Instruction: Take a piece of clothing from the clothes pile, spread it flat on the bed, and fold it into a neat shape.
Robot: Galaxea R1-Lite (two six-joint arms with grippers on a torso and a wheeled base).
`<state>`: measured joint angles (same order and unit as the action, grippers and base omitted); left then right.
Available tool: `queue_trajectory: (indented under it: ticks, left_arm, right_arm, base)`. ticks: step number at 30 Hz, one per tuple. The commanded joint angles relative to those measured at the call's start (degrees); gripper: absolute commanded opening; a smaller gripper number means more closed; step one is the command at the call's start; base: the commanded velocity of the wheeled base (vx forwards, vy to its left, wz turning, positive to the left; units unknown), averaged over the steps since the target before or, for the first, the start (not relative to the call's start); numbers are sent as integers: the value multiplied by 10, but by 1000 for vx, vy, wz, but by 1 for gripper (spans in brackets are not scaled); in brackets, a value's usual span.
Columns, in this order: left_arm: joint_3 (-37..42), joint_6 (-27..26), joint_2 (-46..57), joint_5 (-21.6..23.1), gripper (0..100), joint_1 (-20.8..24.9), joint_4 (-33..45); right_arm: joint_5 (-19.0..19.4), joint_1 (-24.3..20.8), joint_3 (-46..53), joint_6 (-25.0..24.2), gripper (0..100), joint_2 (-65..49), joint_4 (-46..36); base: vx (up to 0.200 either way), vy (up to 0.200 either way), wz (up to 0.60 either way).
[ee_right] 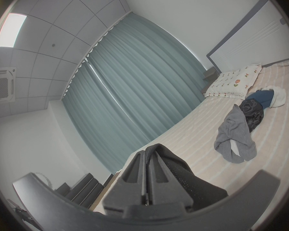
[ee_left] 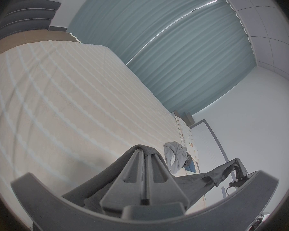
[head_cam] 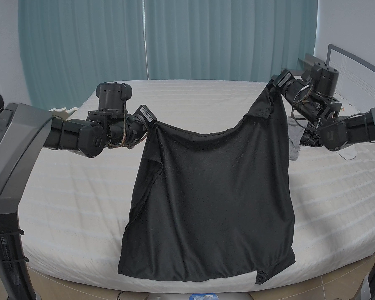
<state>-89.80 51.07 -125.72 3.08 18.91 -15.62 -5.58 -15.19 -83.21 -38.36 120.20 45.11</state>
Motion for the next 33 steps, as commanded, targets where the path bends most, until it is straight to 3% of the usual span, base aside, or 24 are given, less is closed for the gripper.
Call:
queue_trajectory:
  ticks: [1,6,18,19,21,22,28,33]
  left_arm:
    - [-2,0,-40,-3,0,-3,-6]
    - [-27,0,-78,-24,0,-10,-6]
    - [-80,1,-160,-25,0,-20,-4]
    - [-88,1,-167,-26,0,-21,-2]
    - [-106,3,-182,-26,0,-23,1]
    - [-108,3,-186,-26,100,-23,3]
    - [-119,2,-215,-31,100,-28,8]
    - [-117,1,-214,-74,100,-49,9]
  right_arm:
    - [-10,1,-2,1,0,69,24]
    - [-11,-2,-10,1,0,101,33]
    - [-12,1,-42,2,0,189,47]
    - [-12,1,-42,3,100,195,47]
    - [-12,0,-42,3,100,207,47]
    - [-11,0,-42,3,100,210,47]
    - [-11,11,-42,3,100,251,46]
    - [-11,50,-41,-4,100,243,46]
  base:
    - [0,0,0]
    - [0,0,0]
    - [0,0,0]
    - [0,0,0]
    - [0,0,0]
    - [0,0,0]
    - [0,0,0]
    - [0,0,0]
